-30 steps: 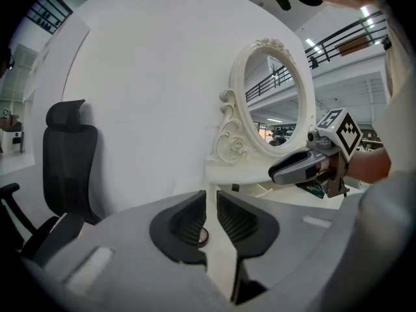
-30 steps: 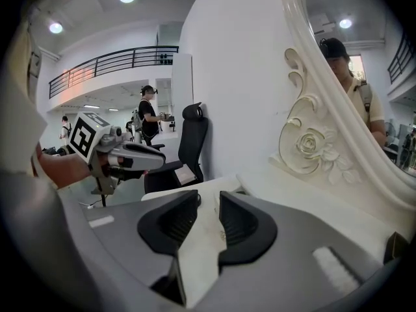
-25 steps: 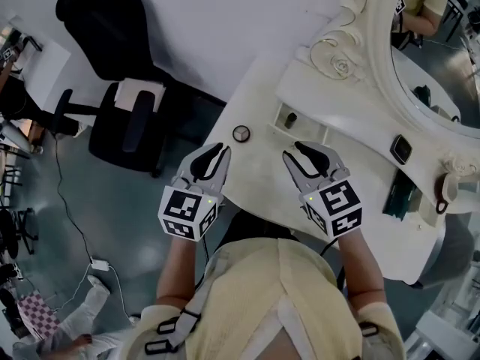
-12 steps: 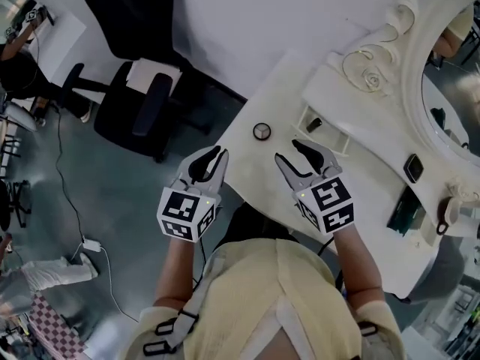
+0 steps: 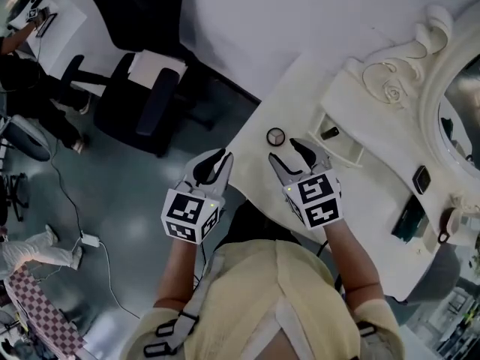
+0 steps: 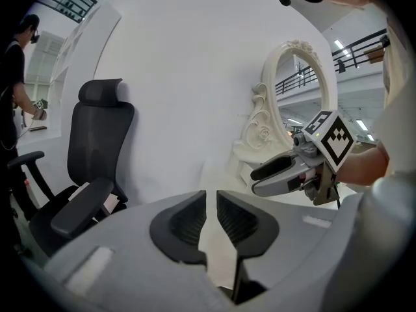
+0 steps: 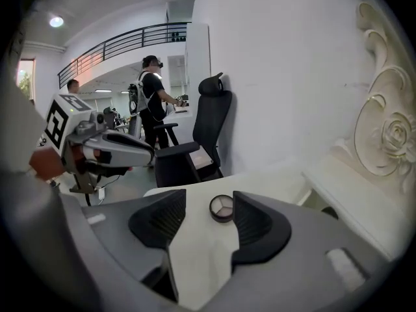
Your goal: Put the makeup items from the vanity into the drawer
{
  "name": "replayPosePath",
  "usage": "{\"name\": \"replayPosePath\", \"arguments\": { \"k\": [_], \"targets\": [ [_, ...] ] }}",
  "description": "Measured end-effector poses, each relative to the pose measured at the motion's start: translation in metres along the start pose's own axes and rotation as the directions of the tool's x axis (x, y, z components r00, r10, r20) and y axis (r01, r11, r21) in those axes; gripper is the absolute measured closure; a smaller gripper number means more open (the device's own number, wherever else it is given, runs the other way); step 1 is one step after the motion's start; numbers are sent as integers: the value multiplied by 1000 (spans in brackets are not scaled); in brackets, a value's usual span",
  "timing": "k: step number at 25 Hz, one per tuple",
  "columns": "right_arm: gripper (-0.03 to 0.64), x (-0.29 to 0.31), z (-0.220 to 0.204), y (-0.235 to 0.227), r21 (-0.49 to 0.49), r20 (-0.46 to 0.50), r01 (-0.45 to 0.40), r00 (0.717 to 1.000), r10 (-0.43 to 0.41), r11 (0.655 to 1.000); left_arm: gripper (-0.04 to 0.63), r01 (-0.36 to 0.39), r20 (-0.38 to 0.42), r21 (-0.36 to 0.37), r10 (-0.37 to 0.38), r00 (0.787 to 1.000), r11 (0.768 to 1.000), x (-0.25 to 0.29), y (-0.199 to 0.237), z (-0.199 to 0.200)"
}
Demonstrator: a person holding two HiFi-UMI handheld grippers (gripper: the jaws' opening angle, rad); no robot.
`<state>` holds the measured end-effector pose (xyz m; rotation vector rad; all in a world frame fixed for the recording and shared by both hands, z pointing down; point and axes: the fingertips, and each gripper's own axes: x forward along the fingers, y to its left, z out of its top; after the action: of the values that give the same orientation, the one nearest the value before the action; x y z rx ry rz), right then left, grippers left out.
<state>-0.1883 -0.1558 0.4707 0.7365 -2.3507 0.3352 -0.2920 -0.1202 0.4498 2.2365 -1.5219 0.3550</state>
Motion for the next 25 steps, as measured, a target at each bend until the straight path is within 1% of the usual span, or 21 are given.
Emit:
{"name": "replayPosePath", "arguments": {
  "k": [8, 14, 19, 25],
  "targets": [
    [382, 35, -8, -4, 49, -63, 77, 995, -74, 996, 540, 58, -28, -12, -59, 998, 998, 19, 14, -8],
    [380, 53, -18, -16, 96, -105, 150, 985, -140, 984, 540, 86, -46, -16, -86, 995, 996, 32, 21, -12],
    [367, 64, -26, -21, 157, -126, 179, 979, -160, 971, 540, 99, -61, -20, -100, 993, 995, 40, 23, -15],
    [365, 71, -36, -27, 213, -140, 208, 973, -181, 955, 540, 109, -77, -25, -111, 991, 994, 48, 23, -20]
  ]
}}
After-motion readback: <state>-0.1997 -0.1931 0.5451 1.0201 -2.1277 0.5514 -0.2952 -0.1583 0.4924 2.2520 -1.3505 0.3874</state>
